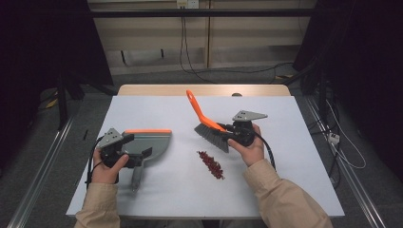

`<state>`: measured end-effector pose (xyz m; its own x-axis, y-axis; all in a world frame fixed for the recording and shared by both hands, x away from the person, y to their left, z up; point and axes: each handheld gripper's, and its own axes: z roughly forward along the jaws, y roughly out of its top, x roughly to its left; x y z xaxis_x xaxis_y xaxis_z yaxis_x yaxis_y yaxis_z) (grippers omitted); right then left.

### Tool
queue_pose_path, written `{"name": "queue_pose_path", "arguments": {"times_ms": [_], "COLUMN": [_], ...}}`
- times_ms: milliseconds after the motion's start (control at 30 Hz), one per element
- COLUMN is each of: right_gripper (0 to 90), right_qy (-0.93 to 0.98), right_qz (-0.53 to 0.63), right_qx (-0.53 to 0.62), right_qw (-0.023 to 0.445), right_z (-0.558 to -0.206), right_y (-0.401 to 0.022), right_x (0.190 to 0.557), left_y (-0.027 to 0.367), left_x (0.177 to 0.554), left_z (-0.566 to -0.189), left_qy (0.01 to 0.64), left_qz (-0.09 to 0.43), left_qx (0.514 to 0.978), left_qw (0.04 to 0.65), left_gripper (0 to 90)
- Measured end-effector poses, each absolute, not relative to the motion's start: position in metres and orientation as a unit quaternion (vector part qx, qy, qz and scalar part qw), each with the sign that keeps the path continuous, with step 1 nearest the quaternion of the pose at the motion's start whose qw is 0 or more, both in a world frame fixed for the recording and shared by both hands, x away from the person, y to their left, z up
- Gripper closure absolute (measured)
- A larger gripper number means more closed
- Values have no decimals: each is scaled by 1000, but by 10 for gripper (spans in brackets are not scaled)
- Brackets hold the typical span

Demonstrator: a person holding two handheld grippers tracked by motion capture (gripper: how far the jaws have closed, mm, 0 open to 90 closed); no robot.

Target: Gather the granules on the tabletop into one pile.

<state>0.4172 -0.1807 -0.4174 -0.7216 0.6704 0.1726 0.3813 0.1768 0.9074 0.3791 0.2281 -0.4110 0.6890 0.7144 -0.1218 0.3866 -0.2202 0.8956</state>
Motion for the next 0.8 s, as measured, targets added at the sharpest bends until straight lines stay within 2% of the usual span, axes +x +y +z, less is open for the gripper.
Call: {"name": "queue_pose_path", "arguments": {"times_ms": [200,433,800], "right_gripper": [712,711,712], "right_qy": [773,799,834], "right_qz": [533,533,518], "right_qx": [317,235,141], "right_qw": [131,151,125], "right_z": [-433,-442,-445], "right_y": [-173,-162,-156], "right_x": [431,439,430], "left_y": [229,230,231], "left_x": [380,381,382], "left_z": [-411,-412,-412], "left_qy": [363,365,369], "left_qz": [161,162,162], "left_qx": [764,764,761], "left_qw": [509,507,508], "left_gripper": [58,58,58]}}
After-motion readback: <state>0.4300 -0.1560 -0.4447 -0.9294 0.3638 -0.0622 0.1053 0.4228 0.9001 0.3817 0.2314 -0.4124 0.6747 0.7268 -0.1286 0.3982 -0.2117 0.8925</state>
